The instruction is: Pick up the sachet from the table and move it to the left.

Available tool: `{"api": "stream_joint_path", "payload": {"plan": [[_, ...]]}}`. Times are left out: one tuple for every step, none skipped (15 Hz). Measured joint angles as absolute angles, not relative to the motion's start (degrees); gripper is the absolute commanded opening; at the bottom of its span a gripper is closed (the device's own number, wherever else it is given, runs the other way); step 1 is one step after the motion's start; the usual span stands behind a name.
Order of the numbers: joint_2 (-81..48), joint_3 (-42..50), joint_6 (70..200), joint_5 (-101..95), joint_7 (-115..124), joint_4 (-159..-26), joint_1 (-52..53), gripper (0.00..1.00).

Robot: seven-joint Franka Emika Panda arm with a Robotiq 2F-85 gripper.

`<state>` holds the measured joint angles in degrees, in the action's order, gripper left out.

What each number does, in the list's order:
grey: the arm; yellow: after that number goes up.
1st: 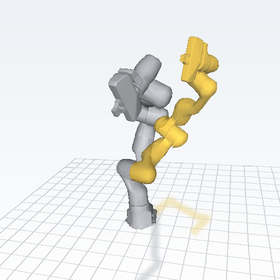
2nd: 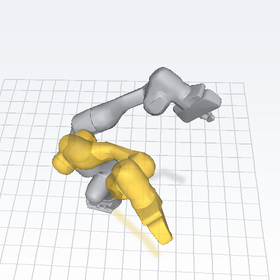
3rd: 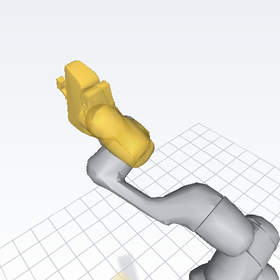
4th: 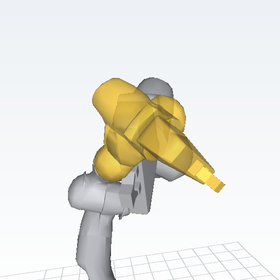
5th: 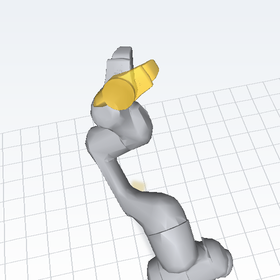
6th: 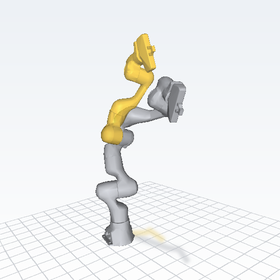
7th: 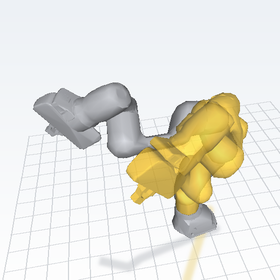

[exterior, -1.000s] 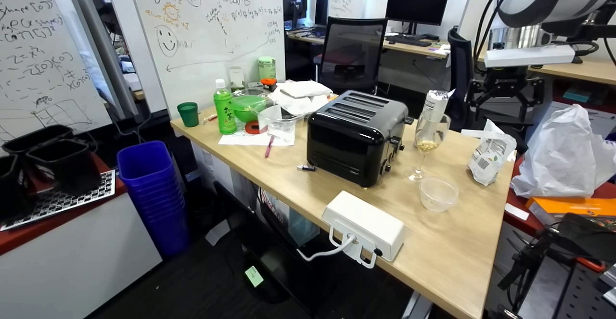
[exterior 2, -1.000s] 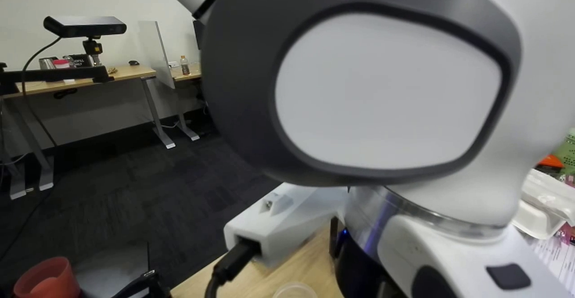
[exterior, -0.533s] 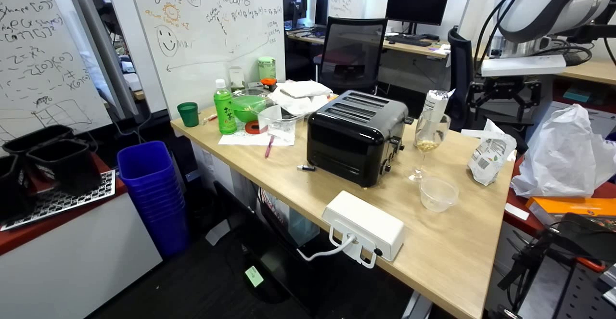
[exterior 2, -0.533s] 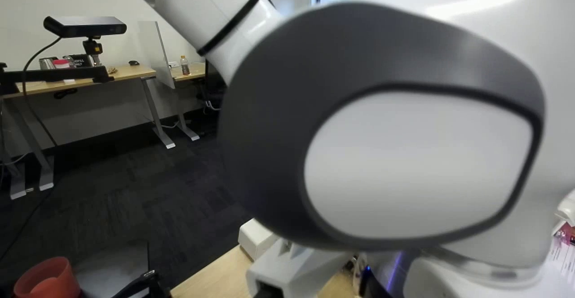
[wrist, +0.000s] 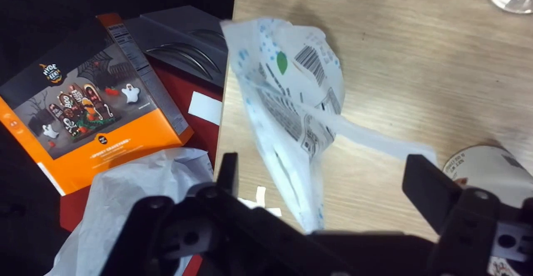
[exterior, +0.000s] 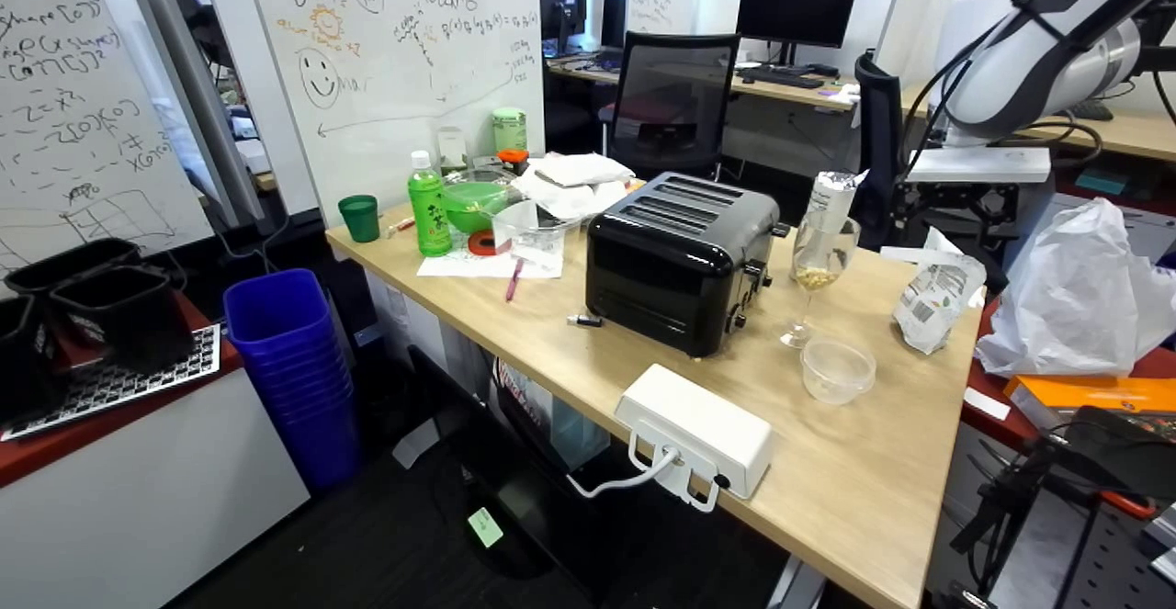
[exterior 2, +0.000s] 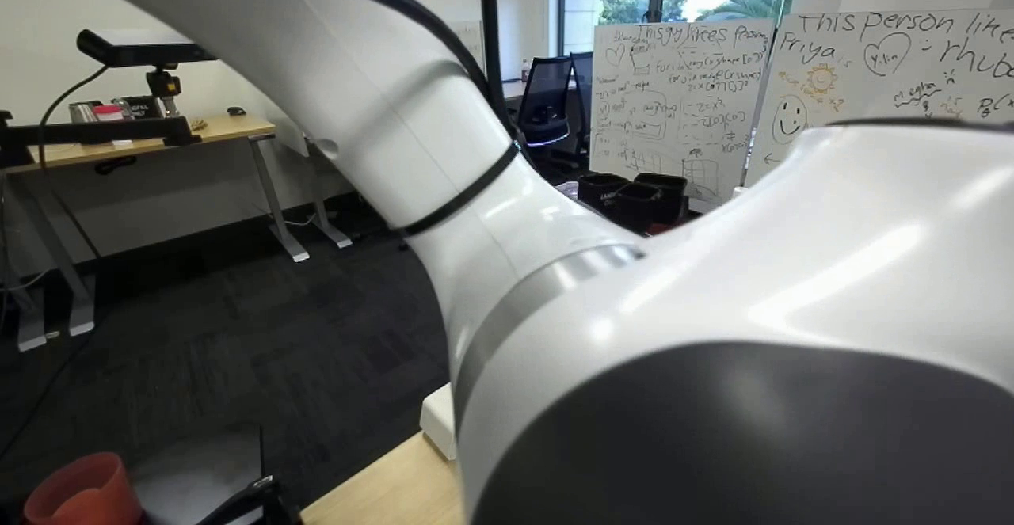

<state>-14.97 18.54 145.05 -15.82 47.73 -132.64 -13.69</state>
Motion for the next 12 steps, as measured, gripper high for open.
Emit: {"api": "stream_joint_path", "payload": {"plan": [[-16.0,19.28,146.11,-15.99,48.25,-132.09,-13.52,1.0],[-16.98,20.07,147.05,-16.21,48.84,-131.56,-13.24,1.0],[-18.01,20.85,147.75,-16.27,49.35,-131.02,-12.88,1.0],[-19.0,21.56,148.38,-16.27,49.77,-130.54,-12.46,1.0],[-19.9,22.17,148.8,-16.27,50.25,-130.09,-11.98,1.0],[-20.76,22.66,149.04,-16.27,50.65,-129.71,-11.47,1.0],[-21.56,23.14,149.17,-16.27,51.03,-129.35,-10.85,1.0],[-22.27,23.59,149.26,-16.27,51.36,-129.1,-10.21,1.0],[-22.9,24.02,149.33,-16.27,51.65,-128.82,-9.6,1.0],[-23.49,24.45,149.36,-16.27,51.92,-128.6,-9.04,1.0],[-24.02,24.86,149.36,-16.27,52.16,-128.35,-8.56,1.0],[-24.56,25.26,149.36,-16.27,52.3,-128.12,-8.14,1.0]]}}
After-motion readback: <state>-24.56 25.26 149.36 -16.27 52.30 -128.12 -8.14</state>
